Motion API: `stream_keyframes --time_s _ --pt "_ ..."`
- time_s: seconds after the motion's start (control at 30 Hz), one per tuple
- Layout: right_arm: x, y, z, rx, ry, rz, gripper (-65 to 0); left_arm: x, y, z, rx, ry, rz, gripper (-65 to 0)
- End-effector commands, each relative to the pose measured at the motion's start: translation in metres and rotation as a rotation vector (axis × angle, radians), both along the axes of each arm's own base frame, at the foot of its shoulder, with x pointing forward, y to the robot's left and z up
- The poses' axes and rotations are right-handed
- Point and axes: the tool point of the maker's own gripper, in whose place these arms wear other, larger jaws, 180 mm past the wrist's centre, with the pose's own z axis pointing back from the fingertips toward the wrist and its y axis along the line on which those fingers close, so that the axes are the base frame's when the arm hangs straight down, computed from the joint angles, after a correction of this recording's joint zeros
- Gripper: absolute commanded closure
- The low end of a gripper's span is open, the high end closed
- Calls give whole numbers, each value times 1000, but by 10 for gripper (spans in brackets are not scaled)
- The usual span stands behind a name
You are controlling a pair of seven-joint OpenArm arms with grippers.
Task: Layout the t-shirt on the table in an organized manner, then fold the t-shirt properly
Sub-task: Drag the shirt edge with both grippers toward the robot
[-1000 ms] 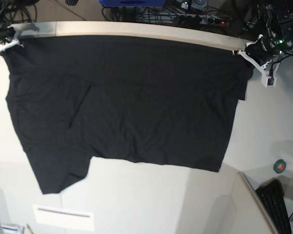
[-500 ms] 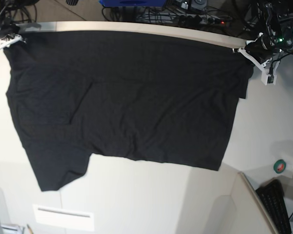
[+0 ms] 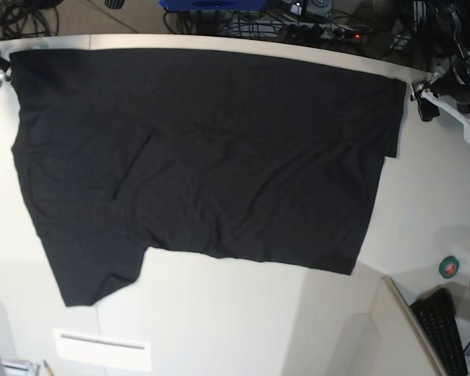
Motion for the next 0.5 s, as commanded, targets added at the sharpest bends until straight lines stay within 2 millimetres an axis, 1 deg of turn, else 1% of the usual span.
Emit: stream_keyframes --time_s 0.0,0.03,0.07,0.1,0.13,0.2,0.27,0.3,0.37,0.47 --pt "27 -14 21 -53 -75 18 -326 13 7 15 38 -43 -12 -510" --pt "46 -20 29 -65 -112 24 -327 27 7 21 39 -76 -13 -510" --pt "61 -23 32 -63 -133 29 -327 39 8 26 40 -104 -11 -510" --pt "83 -24 35 -59 -159 48 -327 49 8 27 31 -122 -5 -510" --pt "102 -25 34 -49 -172 67 -327 61 4 26 15 -136 -14 -510" --pt "145 -29 30 -25 -176 110 -327 95 -7 27 1 -149 -80 -510" --pt "182 -31 22 3 -187 127 -327 121 -27 16 -28 -126 -153 -510" --pt "200 -31 15 18 -199 130 -327 137 -36 11 -44 -120 -183 -510" --pt "232 -30 7 25 -233 143 -327 165 -51 1 -89 -104 -211 -510" --pt "263 -21 -2 23 -246 177 -327 199 -57 -3 -140 -95 -204 -510"
